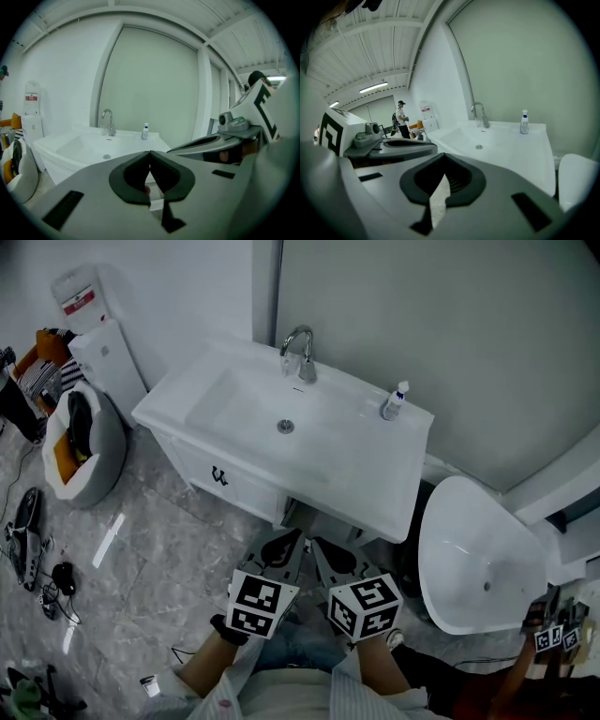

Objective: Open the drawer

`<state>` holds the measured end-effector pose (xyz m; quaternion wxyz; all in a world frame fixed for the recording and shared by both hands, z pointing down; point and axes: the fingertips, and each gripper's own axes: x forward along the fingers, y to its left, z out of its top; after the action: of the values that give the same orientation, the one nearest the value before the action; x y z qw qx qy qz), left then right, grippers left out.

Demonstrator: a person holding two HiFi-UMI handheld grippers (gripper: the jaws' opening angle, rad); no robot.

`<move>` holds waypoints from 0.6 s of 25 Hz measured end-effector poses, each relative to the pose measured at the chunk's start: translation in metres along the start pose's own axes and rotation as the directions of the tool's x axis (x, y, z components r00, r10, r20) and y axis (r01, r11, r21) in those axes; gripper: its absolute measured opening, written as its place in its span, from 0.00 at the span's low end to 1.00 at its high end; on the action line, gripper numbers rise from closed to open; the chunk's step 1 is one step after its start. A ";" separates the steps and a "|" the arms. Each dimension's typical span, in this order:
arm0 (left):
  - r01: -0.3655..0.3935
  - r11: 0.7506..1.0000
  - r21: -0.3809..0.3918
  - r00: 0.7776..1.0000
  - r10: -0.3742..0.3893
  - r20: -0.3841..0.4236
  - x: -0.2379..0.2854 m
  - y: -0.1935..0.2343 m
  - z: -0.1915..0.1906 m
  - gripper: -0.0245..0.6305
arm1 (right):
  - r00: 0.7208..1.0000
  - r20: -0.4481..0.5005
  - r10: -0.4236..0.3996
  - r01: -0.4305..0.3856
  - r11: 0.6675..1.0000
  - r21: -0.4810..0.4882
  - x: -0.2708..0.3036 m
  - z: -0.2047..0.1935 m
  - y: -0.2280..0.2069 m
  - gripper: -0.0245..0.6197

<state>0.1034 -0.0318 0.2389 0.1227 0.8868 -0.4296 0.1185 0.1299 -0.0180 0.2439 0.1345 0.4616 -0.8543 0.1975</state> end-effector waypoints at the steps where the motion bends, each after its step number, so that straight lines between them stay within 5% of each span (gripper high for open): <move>1: 0.001 1.000 -0.002 1.000 -0.001 0.000 0.000 0.001 0.001 0.06 | 1.000 0.006 0.010 -0.010 1.000 0.015 0.000 0.001 0.000 0.05; 15: 0.020 1.000 -0.003 1.000 -0.020 0.013 0.008 0.001 0.012 0.06 | 0.997 0.063 0.050 -0.055 0.995 0.081 -0.002 0.016 -0.006 0.05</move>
<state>0.1087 -0.0428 0.2303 0.1224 0.8916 -0.4216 0.1109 0.1350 -0.0270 0.2303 0.0840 0.4501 -0.8608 0.2220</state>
